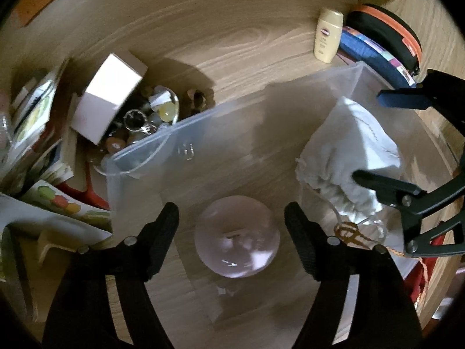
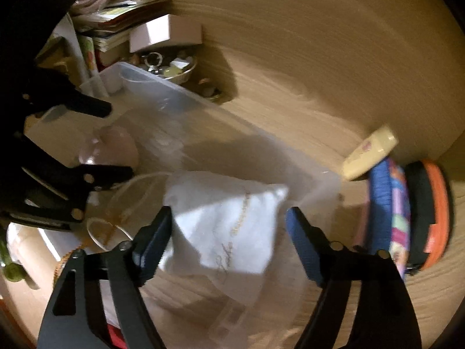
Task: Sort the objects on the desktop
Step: 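Open both grippers to drop the pink ball and white pouch into the box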
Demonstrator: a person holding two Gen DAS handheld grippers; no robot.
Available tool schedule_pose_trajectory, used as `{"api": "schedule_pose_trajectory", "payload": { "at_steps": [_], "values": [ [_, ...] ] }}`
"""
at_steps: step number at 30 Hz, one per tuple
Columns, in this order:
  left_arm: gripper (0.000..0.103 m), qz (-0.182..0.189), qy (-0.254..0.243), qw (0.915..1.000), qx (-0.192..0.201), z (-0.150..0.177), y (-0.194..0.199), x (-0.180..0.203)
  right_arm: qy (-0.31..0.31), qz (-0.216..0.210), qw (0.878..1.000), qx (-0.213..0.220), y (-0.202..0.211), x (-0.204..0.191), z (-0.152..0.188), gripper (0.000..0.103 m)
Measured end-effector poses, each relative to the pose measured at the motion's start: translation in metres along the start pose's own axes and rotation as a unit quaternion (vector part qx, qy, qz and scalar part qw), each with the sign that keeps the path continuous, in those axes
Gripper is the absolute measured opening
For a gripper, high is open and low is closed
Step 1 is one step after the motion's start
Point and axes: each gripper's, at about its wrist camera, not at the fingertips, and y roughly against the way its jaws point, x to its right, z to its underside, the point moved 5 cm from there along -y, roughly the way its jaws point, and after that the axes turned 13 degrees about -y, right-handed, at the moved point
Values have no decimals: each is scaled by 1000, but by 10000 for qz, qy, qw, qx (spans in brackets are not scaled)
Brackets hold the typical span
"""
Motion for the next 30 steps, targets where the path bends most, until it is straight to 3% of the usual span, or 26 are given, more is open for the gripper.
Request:
{"api": "schedule_pose_trajectory", "payload": {
  "at_steps": [3,9,20,30],
  "values": [
    [79,17,75,9999,136,0,10,-4,-111,-186,9997,78,14,1,1,78],
    [89,-2,174,9989,432,-3,33,-8,-233,-73,9996,132,28,10,6,79],
    [92,-281,321,9961,771,10,73,-5,-487,-237,9976,420,63,13,13,80],
    [97,-441,632,9892,1244,41,123,-8,-775,-416,9909,1016,115,19,27,84]
  ]
}}
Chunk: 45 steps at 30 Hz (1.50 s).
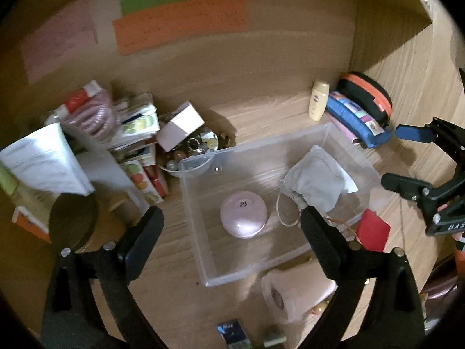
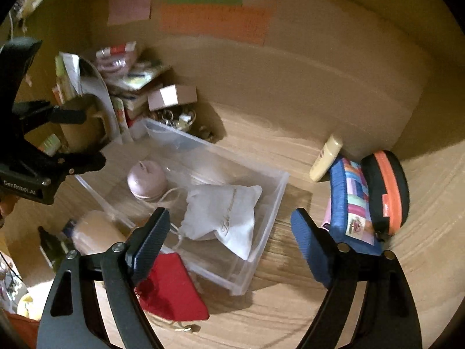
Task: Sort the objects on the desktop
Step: 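Open both grippers to drop the pink ball and white pouch into the box, then grasp the green spray bottle with the left gripper while the right gripper grasps the red pouch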
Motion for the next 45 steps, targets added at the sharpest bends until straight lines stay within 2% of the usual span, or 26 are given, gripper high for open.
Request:
{"api": "schedule_pose_trajectory", "payload": {
  "at_steps": [8,19,32,41,45],
  "values": [
    [98,-239,245,9991,232,28,33,-3,-318,-147,9989,304,31,10,12,85],
    [100,-573,450,9970,269,79,55,1,-526,-148,9981,289,38,11,51,85],
    [100,-442,766,9960,86,129,47,28,-1007,-374,9942,-72,18,22,93,85],
    [100,-92,1143,9930,-271,160,23,46,-1027,-372,9935,-314,2,23,109,85],
    [100,-99,1255,9914,-350,165,18,48,-1064,-471,9923,-429,-8,22,112,85]
  ]
}}
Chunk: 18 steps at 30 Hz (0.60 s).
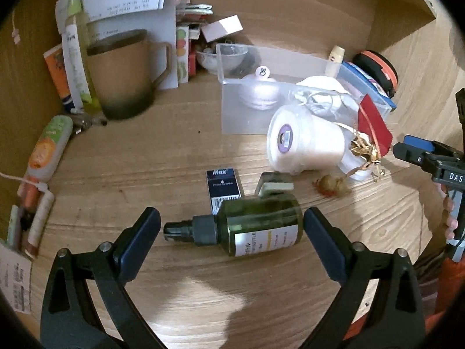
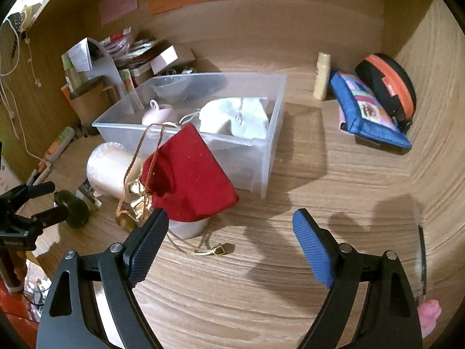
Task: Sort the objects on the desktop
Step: 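Grasp the green spray bottle with the left gripper while the right gripper grasps the red pouch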
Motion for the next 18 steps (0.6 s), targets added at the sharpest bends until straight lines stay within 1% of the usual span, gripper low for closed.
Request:
{"api": "schedule_pose_trajectory", "payload": {
  "at_steps": [5,9,16,18],
  "values": [
    [100,158,281,9994,-128,5,-11,-2,-140,-132,9996,-190,-15,2,1,85],
    [100,107,355,9992,-142,9,-15,-2,-291,-353,9983,-351,-27,2,-1,85],
    [99,63,393,9992,-66,9,-17,-1,-402,-733,9954,-466,-37,-6,-9,84],
    [97,73,379,9992,-48,9,-18,-1,-345,-782,9955,-410,-37,-10,-12,80]
  ]
}}
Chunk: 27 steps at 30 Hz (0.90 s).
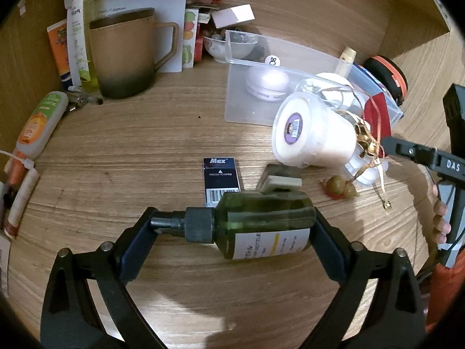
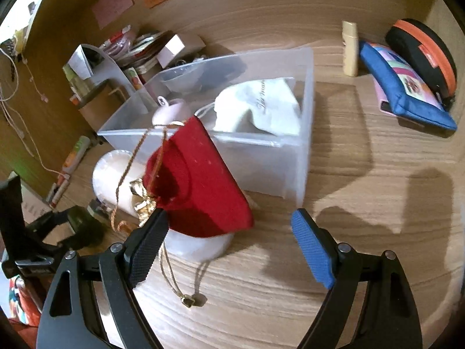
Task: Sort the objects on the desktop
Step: 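Grasp the green spray bottle with the left gripper while the right gripper grasps the red pouch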
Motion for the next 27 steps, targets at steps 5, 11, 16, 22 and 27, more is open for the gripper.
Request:
{"api": "schedule_pose_trajectory", "payload": {
  "at_steps": [5,11,16,22,27],
  "values": [
    [97,-149,-193,9997,68,2,1,4,271,17,9996,116,-1,-10,-3,62],
    [97,-194,-224,9995,99,5,1,7,574,265,9975,329,1,-16,-4,27],
    [97,-186,-154,9996,137,6,3,6,574,321,9967,469,9,-12,-4,12],
    [97,-243,-110,9991,339,2,15,3,697,445,9937,755,26,-19,-6,9],
    [97,-304,-126,9982,511,-3,27,3,828,542,9898,1022,46,-28,-11,7]
  ]
}}
